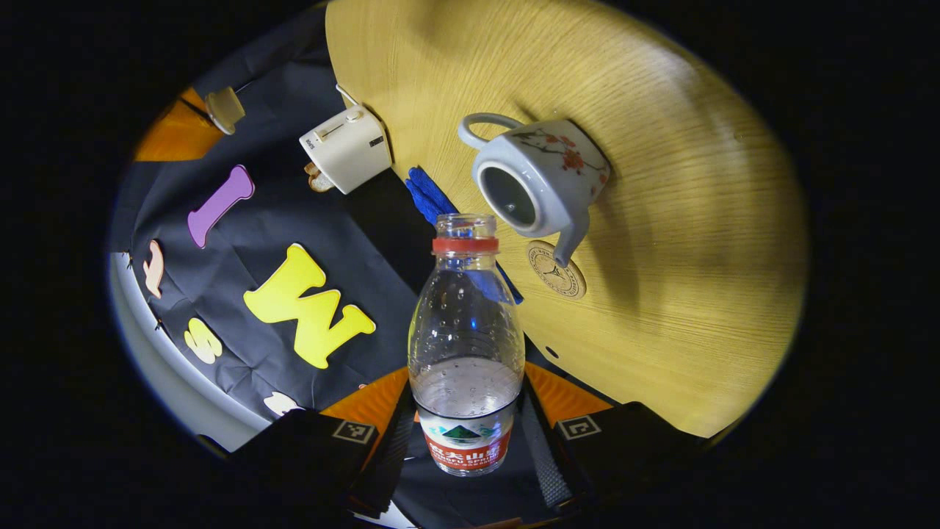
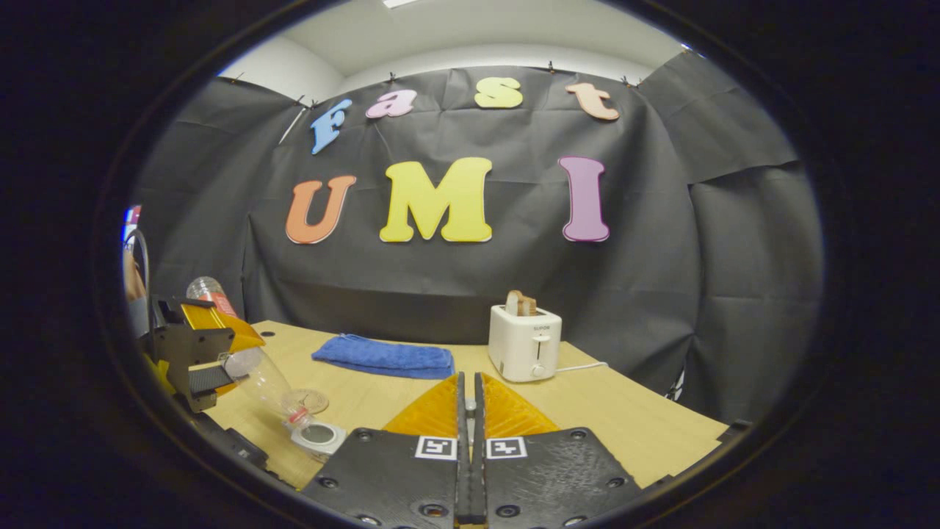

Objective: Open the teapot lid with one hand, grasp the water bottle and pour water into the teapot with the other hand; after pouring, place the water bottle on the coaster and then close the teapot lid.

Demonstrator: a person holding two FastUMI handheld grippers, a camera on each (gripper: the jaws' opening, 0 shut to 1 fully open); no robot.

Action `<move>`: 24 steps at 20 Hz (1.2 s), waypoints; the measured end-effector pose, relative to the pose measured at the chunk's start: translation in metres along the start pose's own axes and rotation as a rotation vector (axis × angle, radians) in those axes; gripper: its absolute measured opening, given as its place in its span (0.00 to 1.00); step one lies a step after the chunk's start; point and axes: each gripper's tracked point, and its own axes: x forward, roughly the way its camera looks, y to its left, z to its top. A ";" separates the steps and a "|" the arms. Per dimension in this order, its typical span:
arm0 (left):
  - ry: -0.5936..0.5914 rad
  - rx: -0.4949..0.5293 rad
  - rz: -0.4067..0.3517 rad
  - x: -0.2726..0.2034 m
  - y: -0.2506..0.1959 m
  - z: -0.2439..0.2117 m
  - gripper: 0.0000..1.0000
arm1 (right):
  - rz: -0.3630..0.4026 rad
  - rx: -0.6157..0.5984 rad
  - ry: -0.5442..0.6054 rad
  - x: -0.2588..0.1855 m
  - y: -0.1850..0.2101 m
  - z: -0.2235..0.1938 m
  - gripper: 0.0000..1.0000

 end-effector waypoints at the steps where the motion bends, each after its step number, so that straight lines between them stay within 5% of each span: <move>1: -0.002 -0.036 -0.001 0.000 -0.004 -0.002 0.75 | -0.006 0.002 -0.003 0.000 -0.003 0.002 0.00; 6: -0.034 -0.322 -0.010 -0.002 -0.025 -0.011 0.75 | -0.034 0.011 -0.014 -0.002 -0.017 0.007 0.00; 15: -0.082 -1.066 0.074 -0.018 -0.004 -0.049 0.75 | -0.103 0.003 -0.012 0.000 -0.042 0.008 0.01; 18: -0.101 -1.285 0.154 -0.033 0.020 -0.077 0.75 | -0.064 0.024 -0.002 -0.003 -0.030 0.008 0.00; 24: -0.187 -1.722 0.169 -0.034 0.040 -0.101 0.75 | -0.041 -0.019 -0.011 -0.006 -0.015 0.009 0.00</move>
